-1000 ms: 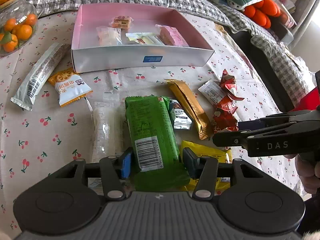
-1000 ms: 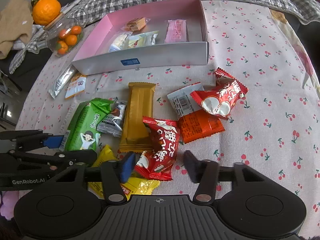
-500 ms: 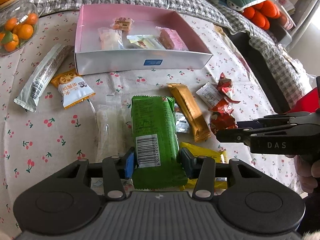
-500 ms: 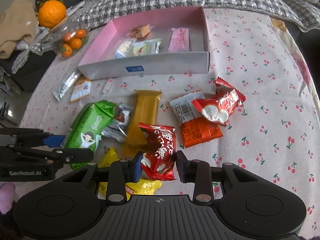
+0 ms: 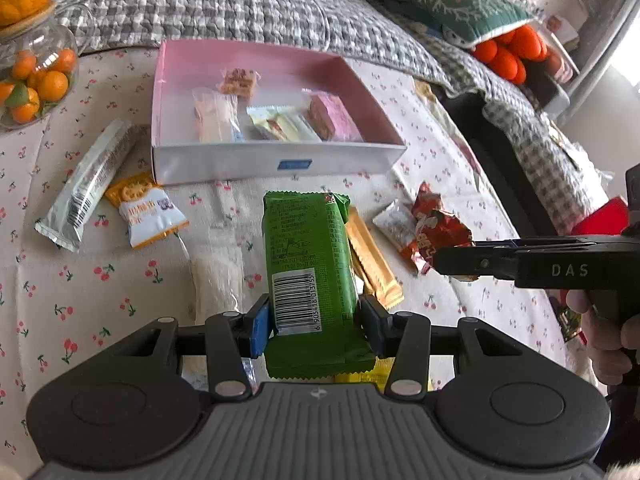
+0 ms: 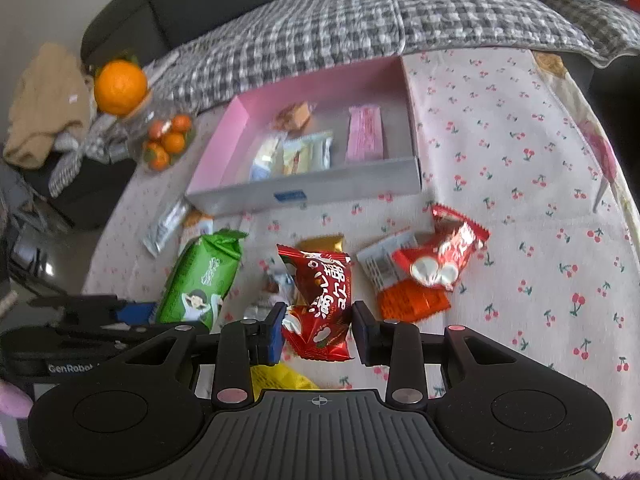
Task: Organize snacks
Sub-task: 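Grasp the green packet with the left tool while the right grasps the red candy pack, then carry the green packet and red candy pack over the pink box with both tools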
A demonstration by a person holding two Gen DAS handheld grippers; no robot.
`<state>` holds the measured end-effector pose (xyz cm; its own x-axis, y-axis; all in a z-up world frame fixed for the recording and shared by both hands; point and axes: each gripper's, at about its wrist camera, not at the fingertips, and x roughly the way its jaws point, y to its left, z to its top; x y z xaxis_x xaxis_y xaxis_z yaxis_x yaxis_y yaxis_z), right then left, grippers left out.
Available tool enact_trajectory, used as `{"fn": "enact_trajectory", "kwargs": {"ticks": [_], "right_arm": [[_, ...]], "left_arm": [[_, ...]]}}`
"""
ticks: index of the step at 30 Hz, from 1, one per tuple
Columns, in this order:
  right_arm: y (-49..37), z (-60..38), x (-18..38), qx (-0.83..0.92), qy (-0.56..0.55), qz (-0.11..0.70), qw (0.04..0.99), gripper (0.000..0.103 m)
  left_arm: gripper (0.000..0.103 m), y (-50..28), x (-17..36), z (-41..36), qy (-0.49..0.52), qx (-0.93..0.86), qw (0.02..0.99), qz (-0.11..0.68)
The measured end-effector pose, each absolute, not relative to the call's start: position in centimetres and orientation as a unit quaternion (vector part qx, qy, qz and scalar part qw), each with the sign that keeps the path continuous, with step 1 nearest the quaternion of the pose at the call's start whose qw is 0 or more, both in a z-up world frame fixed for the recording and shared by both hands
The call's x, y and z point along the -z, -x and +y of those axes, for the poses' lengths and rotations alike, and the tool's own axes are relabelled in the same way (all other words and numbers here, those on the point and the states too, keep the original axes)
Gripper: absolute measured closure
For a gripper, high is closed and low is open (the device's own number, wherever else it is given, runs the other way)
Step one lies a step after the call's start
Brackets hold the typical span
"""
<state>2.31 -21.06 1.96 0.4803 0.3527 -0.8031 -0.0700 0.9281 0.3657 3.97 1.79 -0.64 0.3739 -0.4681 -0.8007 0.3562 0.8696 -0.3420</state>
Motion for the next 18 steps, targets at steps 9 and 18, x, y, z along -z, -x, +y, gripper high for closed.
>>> {"fn": "enact_trajectory", "kwargs": {"ticks": [9,18], "right_arm": [[-4.4,-21.7,-3.4,-0.118,-0.195,0.472,0.852,0.070],[-8.1,-21.9,-3.1,-0.100,-0.241,0.457,0.851,0.070]], "left_arm": [[0.060,-5.6,-0.8,2.4,0.088,0.236,0.838,0.483],[0.060,-8.6,-3.0,3.5,0.114,0.200,0.864,0.448]]}}
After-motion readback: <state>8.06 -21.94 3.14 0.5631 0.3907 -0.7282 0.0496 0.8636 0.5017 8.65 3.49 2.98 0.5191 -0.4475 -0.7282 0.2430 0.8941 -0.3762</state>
